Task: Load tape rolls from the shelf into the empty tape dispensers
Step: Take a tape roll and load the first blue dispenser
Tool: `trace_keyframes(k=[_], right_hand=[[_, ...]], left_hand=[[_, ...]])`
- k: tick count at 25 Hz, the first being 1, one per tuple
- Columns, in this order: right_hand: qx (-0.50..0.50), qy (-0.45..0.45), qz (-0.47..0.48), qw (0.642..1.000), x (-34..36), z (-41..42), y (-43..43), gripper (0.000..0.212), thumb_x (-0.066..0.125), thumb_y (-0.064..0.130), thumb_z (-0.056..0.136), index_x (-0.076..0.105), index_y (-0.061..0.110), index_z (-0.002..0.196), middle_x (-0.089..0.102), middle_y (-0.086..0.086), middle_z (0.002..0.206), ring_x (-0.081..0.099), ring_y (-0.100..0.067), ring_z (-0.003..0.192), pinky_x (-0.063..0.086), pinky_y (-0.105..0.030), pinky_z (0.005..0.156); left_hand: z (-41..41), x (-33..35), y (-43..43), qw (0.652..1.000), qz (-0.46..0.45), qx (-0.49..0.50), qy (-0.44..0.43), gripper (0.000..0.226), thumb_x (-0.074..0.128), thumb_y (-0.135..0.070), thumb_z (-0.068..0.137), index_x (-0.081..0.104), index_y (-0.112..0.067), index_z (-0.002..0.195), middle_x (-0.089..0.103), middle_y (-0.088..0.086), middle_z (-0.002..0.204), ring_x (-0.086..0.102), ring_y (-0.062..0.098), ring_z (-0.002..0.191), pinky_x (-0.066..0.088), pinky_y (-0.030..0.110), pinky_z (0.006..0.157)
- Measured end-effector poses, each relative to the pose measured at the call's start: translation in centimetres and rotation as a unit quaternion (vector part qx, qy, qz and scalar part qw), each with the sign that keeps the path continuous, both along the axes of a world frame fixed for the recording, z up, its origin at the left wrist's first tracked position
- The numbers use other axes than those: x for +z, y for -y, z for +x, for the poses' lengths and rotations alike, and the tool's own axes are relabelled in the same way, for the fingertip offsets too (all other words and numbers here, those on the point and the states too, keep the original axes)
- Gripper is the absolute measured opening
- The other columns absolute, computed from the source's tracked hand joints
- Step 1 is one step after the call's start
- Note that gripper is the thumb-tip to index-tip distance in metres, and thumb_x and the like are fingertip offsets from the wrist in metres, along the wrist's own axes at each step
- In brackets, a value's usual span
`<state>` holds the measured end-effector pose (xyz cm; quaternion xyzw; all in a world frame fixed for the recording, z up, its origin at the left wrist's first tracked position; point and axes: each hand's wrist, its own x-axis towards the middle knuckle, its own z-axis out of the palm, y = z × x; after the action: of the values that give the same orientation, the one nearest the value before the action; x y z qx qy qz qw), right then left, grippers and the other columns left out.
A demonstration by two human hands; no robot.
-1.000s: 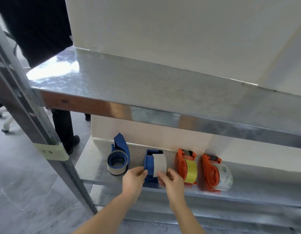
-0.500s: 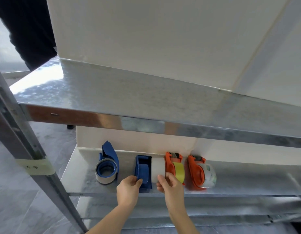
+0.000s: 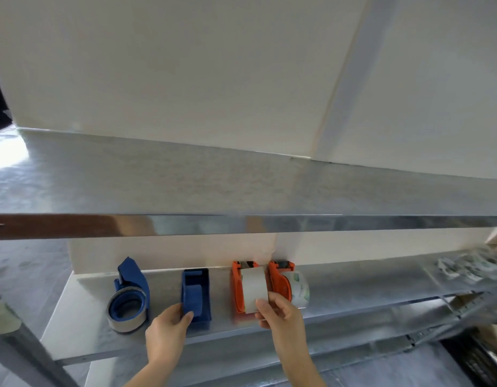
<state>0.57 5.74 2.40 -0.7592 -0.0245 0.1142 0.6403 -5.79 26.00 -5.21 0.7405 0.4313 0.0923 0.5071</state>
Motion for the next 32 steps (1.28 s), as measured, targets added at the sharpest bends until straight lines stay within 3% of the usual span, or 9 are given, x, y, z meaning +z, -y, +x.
trace_keyframes(k=[4,8,10,14,17,20,24,28,32], right_hand=[[-0.037,0.013,0.003,0.999,1.2,1.1,5.4,0.009,0.068,0.014,0.088,0.075,0.019,0.089,0.075,-0.004,0.073,0.066,-0.007,0.063,0.052,-0.018,0.056],[-0.074,0.034,-0.015,0.997,2.4,2.9,12.9,0.009,0.067,0.015,0.088,0.075,0.02,0.086,0.071,0.002,0.066,0.061,-0.005,0.059,0.048,-0.018,0.052],[-0.087,0.047,-0.045,0.994,2.9,4.0,17.1,0.011,0.067,0.016,0.088,0.075,0.021,0.082,0.066,0.002,0.061,0.057,-0.007,0.058,0.046,-0.02,0.052],[-0.109,0.075,-0.111,0.985,3.7,6.2,27.1,0.009,0.068,0.014,0.085,0.071,0.01,0.079,0.066,-0.019,0.074,0.052,-0.015,0.064,0.043,-0.032,0.064],[-0.123,0.086,-0.177,0.973,4.1,7.8,35.7,0.011,0.068,0.017,0.084,0.07,0.007,0.08,0.069,-0.016,0.077,0.059,-0.023,0.068,0.042,-0.033,0.063],[-0.147,0.096,-0.226,0.958,4.9,9.1,43.9,0.014,0.069,0.018,0.085,0.071,0.005,0.084,0.071,-0.013,0.08,0.065,-0.029,0.077,0.045,-0.034,0.065],[-0.165,0.097,-0.351,0.917,6.3,9.7,54.4,0.023,0.066,0.031,0.086,0.067,0.008,0.08,0.068,-0.01,0.074,0.063,-0.027,0.072,0.038,-0.031,0.055],[-0.187,0.089,-0.409,0.889,7.4,10.3,61.9,0.018,0.066,0.032,0.086,0.068,0.015,0.083,0.071,0.007,0.082,0.066,-0.015,0.078,0.053,-0.033,0.063],[-0.215,0.079,-0.429,0.874,7.3,12.4,67.4,0.021,0.067,0.033,0.084,0.066,0.012,0.081,0.071,0.003,0.075,0.066,-0.016,0.073,0.053,-0.033,0.062]], left_hand=[[0.7,2.4,2.6,0.997,0.053,0.002,0.059,0.043,0.077,-0.02,0.08,0.064,-0.02,0.121,0.065,0.007,0.118,0.059,0.028,0.11,0.046,0.039,0.089],[4.2,5.8,7.3,0.987,0.138,-0.012,0.079,0.049,0.082,-0.012,0.072,0.065,-0.007,0.118,0.061,0.02,0.122,0.053,0.039,0.115,0.044,0.051,0.1],[6.2,6.8,10.9,0.983,0.154,-0.074,0.061,0.046,0.081,-0.018,0.073,0.066,-0.009,0.116,0.063,0.018,0.119,0.057,0.037,0.111,0.046,0.046,0.098],[11.0,8.0,22.0,0.948,0.142,-0.274,0.073,0.048,0.081,-0.021,0.073,0.062,-0.018,0.117,0.066,0.006,0.118,0.061,0.025,0.11,0.047,0.035,0.096],[14.8,9.3,31.8,0.913,0.143,-0.377,0.067,0.054,0.08,-0.025,0.075,0.06,-0.015,0.123,0.063,0.004,0.128,0.06,0.02,0.115,0.044,0.028,0.098],[17.5,10.0,41.0,0.892,0.125,-0.429,0.068,0.054,0.079,-0.027,0.075,0.058,-0.017,0.124,0.061,0.004,0.128,0.06,0.021,0.113,0.047,0.032,0.098],[19.8,10.7,51.9,0.848,0.153,-0.501,0.08,0.055,0.078,-0.03,0.076,0.057,-0.02,0.126,0.06,0.001,0.128,0.06,0.019,0.11,0.045,0.027,0.088],[22.0,11.3,59.9,0.824,0.151,-0.542,0.068,0.055,0.076,-0.032,0.076,0.055,-0.025,0.126,0.058,-0.003,0.126,0.058,0.017,0.11,0.049,0.033,0.093],[25.6,11.5,66.0,0.802,0.154,-0.574,0.063,0.056,0.077,-0.033,0.075,0.056,-0.024,0.125,0.06,-0.004,0.125,0.06,0.016,0.109,0.048,0.03,0.09]])
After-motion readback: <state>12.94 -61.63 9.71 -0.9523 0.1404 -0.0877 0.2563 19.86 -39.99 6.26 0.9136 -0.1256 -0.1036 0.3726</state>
